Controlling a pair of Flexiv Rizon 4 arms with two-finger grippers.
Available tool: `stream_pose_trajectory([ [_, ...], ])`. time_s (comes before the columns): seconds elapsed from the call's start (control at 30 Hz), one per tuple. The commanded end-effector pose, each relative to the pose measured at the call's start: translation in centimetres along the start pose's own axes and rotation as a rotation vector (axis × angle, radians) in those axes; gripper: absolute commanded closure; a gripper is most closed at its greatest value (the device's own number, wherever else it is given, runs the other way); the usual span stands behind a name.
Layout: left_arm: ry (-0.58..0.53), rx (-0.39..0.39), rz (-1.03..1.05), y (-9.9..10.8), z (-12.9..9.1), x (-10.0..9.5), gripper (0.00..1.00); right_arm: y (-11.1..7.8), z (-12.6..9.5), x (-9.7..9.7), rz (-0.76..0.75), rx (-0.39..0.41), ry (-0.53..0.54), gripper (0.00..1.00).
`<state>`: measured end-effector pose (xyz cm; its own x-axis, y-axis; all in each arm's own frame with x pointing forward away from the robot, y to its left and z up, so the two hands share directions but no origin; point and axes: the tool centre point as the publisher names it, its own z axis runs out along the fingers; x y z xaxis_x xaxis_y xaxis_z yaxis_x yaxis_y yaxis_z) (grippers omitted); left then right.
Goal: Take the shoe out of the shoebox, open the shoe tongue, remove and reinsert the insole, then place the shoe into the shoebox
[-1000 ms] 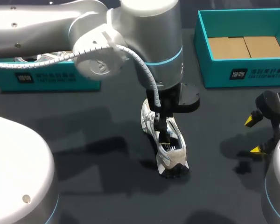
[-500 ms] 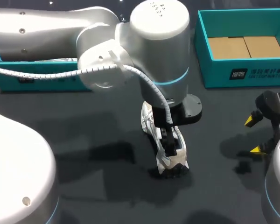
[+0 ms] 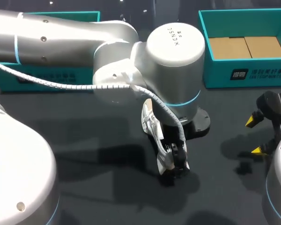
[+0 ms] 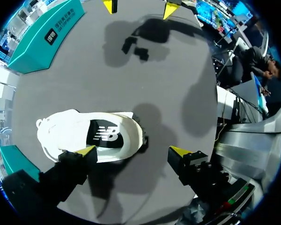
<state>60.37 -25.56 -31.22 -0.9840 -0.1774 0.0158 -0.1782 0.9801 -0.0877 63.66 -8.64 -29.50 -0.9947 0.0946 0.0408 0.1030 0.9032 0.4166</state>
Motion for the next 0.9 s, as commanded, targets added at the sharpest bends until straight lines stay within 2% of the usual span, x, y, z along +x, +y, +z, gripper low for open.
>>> stream_pose_trajectory([
  [0.03, 0.001, -0.018, 0.000, -0.8, 2.0, 0.6, 0.00, 0.0, 0.0, 0.2, 0.001, 0.004, -0.003, 0.00],
  [0.2, 0.001, -0.018, -0.007, -0.7, 3.1, 0.8, 0.07, 0.0, 0.0, 0.2, 0.001, 0.004, -0.003, 0.00],
  [0.6, -0.006, 0.006, -0.003, -0.6, 5.5, 1.2, 0.11, 0.0, 0.0, 0.2, 0.001, 0.004, -0.003, 0.00],
  [0.9, -0.021, 0.007, -0.014, -0.6, 6.7, 0.9, 0.20, 0.0, 0.0, 0.2, 0.001, 0.004, -0.003, 0.00],
])
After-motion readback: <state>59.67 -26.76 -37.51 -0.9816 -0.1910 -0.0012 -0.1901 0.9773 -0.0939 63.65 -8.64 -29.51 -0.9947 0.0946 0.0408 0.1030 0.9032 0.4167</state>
